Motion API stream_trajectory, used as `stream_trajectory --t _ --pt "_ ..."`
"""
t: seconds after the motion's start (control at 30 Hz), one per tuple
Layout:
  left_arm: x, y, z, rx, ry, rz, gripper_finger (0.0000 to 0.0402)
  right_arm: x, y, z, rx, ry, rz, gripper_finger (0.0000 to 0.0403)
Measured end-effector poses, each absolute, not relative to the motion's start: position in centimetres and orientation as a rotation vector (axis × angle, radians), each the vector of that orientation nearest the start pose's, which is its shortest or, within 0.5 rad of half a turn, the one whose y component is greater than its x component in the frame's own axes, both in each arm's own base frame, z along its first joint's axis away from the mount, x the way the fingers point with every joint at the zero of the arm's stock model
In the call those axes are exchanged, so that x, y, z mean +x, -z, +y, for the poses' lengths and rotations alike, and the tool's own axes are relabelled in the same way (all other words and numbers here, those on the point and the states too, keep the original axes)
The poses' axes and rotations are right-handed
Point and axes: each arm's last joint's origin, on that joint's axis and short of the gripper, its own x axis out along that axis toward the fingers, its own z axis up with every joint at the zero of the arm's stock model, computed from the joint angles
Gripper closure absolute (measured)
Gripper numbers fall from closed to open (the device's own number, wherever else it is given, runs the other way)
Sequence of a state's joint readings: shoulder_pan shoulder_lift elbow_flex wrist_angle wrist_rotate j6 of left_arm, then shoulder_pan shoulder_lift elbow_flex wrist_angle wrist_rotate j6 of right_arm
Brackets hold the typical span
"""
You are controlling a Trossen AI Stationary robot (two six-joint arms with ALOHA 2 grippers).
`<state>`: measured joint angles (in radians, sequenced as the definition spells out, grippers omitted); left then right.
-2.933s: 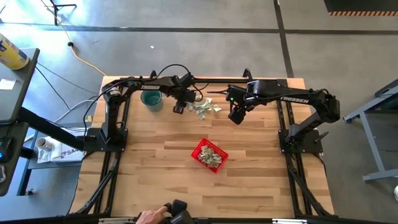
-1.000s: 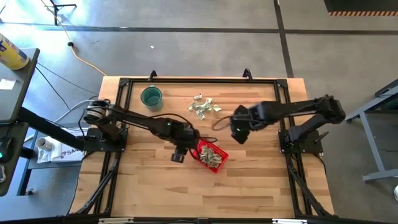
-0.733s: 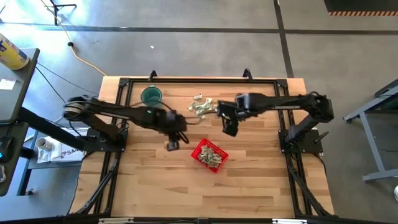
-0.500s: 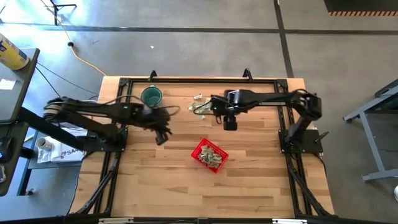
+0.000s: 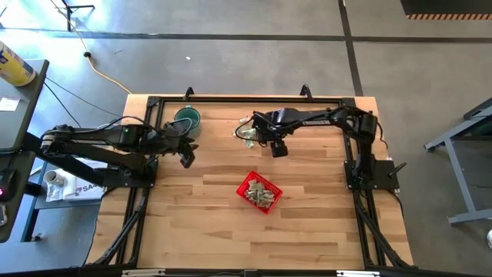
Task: Pick and place Stevia / Truvia into bins
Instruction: Put the light green stevia packet into the bin
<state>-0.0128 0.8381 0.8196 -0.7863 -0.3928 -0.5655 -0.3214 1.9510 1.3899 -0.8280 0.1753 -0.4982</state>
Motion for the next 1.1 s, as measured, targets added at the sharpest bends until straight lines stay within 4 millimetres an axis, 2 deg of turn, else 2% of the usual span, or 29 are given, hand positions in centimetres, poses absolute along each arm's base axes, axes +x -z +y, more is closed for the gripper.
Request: stream_trajectory --t 0.13,0.43,0.6,0.83,0.97,1.1 --pt "15.5 -28.7 1.0 -0.363 -0.586 0.66 0.0234 35.6 -16.6 -13.2 -0.295 0.081 1.462 0.02" --pt "15.6 -28.6 1.0 -0.36 -0.59 0.666 0.0234 36.1 -16.1 -15.1 -0.247 0.103 1.358 0.0234" --pt "15.6 -28.6 1.0 -0.362 -0.592 0.666 0.0234 36.0 -15.2 -15.3 -0.233 0.095 1.393 0.0246" --pt "15.6 -28.6 1.0 -0.369 -0.596 0.664 0.0234 36.3 -15.2 -15.7 -0.247 0.129 1.361 0.0265" --pt "15.6 -28.6 1.0 -0.369 -0.596 0.664 0.0234 35.9 -15.2 -16.7 -0.211 0.185 1.37 0.0293" --pt "15.6 -28.6 1.0 -0.376 -0.597 0.662 0.0234 35.3 -15.2 -17.7 -0.101 0.282 1.361 0.0341"
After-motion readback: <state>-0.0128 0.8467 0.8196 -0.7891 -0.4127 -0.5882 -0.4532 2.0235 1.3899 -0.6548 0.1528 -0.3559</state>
